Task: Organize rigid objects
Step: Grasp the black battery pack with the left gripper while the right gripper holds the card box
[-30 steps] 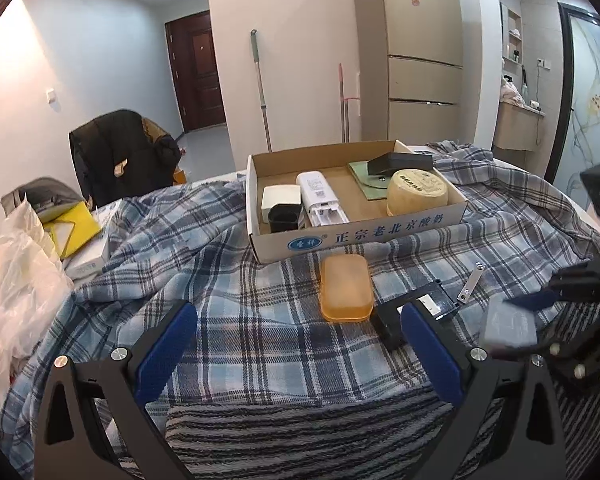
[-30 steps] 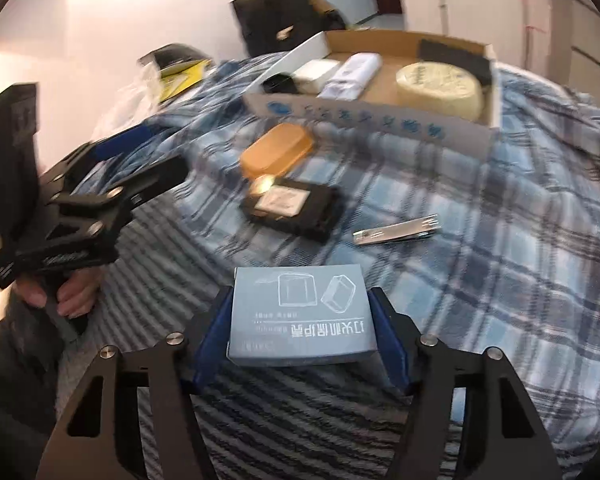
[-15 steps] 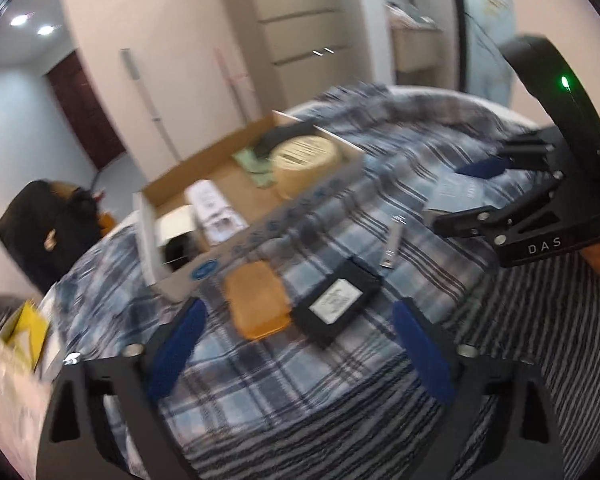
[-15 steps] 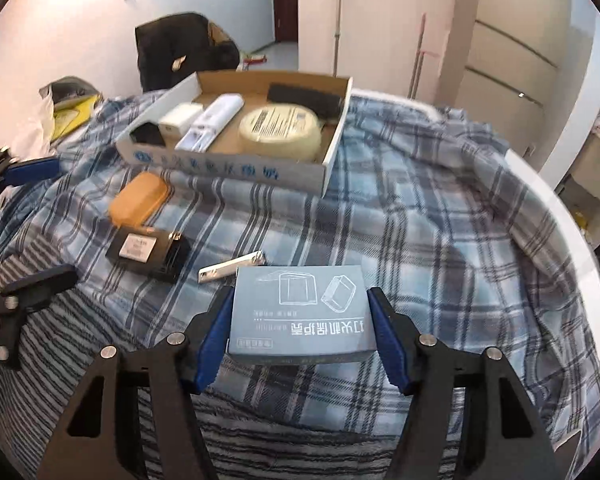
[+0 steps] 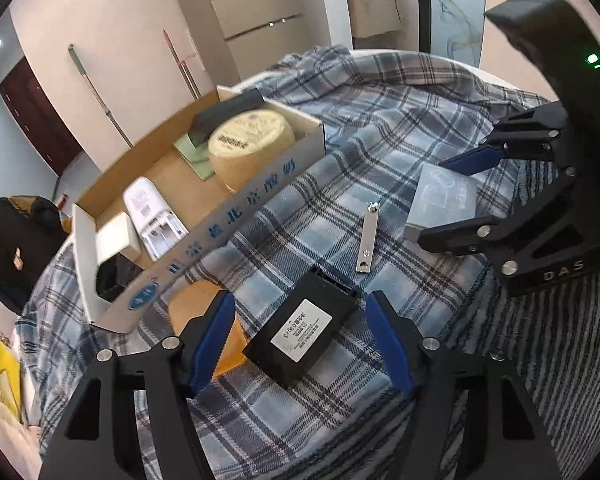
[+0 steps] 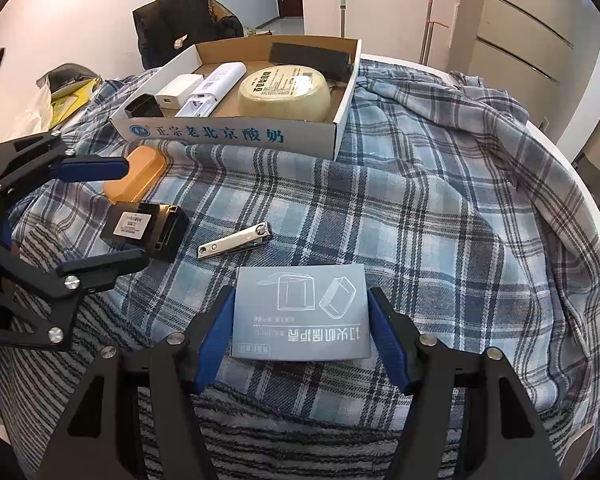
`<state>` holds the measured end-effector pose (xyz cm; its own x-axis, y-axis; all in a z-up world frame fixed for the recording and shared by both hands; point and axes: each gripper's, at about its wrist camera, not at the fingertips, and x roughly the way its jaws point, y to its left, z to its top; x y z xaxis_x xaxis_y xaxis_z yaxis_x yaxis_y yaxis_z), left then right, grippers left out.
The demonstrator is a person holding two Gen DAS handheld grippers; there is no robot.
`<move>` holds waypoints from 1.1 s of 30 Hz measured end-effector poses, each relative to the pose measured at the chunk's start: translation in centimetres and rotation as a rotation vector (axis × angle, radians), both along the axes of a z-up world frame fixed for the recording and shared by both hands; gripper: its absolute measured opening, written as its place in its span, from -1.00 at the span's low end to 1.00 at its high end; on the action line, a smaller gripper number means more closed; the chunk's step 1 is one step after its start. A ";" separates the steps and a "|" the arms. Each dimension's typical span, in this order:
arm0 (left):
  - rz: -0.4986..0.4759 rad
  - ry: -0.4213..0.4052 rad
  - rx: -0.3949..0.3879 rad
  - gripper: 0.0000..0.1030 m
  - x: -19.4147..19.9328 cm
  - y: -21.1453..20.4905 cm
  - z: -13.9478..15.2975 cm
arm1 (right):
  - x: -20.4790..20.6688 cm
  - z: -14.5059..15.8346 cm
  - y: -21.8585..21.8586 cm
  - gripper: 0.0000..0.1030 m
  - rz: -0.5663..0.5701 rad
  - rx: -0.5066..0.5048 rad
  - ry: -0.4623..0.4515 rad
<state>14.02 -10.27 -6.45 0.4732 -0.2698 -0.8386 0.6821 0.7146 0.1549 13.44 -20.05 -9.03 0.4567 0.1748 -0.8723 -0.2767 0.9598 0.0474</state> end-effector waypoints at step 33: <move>0.110 0.020 -0.107 -0.31 -2.1 1.7 2.1 | -0.4 0.1 0.8 0.29 0.009 -0.053 -0.013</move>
